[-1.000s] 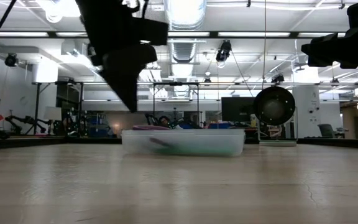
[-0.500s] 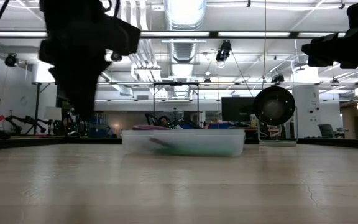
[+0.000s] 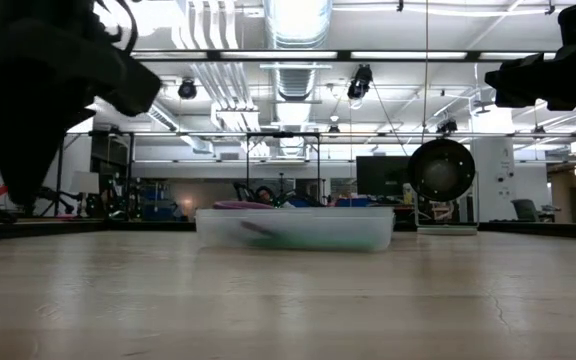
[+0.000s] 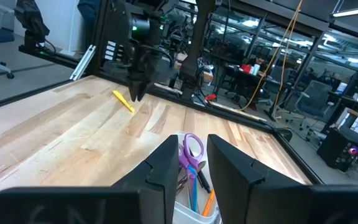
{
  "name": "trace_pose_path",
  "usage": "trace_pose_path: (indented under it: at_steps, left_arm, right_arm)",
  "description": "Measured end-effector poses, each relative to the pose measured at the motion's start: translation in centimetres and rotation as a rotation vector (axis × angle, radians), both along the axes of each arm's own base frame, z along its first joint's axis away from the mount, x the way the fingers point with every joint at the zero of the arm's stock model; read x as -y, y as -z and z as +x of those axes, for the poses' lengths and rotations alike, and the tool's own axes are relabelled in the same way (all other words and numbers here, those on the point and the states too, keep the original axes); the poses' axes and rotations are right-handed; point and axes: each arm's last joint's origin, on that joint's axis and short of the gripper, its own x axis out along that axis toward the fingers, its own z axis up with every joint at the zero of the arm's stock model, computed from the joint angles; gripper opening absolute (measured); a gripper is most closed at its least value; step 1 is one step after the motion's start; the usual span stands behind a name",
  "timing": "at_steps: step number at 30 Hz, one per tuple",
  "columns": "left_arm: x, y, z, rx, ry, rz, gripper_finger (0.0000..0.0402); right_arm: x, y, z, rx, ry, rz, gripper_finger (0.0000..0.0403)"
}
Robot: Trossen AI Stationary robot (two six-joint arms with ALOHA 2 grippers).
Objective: Pick & place school supplies into a supply box
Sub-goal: Put the yellow pen into the supply box
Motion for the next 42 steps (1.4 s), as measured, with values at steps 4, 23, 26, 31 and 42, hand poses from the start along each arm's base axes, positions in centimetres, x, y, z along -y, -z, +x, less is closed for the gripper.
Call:
trace_pose_path:
  at_steps: [4,23,26,31,42]
  left_arm:
    - [0.4,0.7,-0.8,-0.014,-0.007,0.000,0.0058]
    - [2.2,1.9,-2.5,-0.022,0.047,0.001,0.0058]
    - [2.2,2.0,-2.5,-0.024,0.047,0.003,0.0058]
    - [2.1,2.3,-2.8,-0.037,0.048,0.011,0.0058]
    - [1.9,3.9,-3.2,-0.011,0.048,-0.008,0.0058]
  right_arm:
    - [0.0,0.0,0.0,0.000,0.000,0.000,0.0069]
    - [0.0,0.0,0.0,0.000,0.000,0.000,0.0077]
    - [0.0,0.0,0.0,0.000,0.000,0.000,0.0072]
    - [0.0,0.0,0.0,-0.001,0.000,0.000,0.0068]
    - [0.0,0.0,0.0,0.000,0.000,0.000,0.0082]
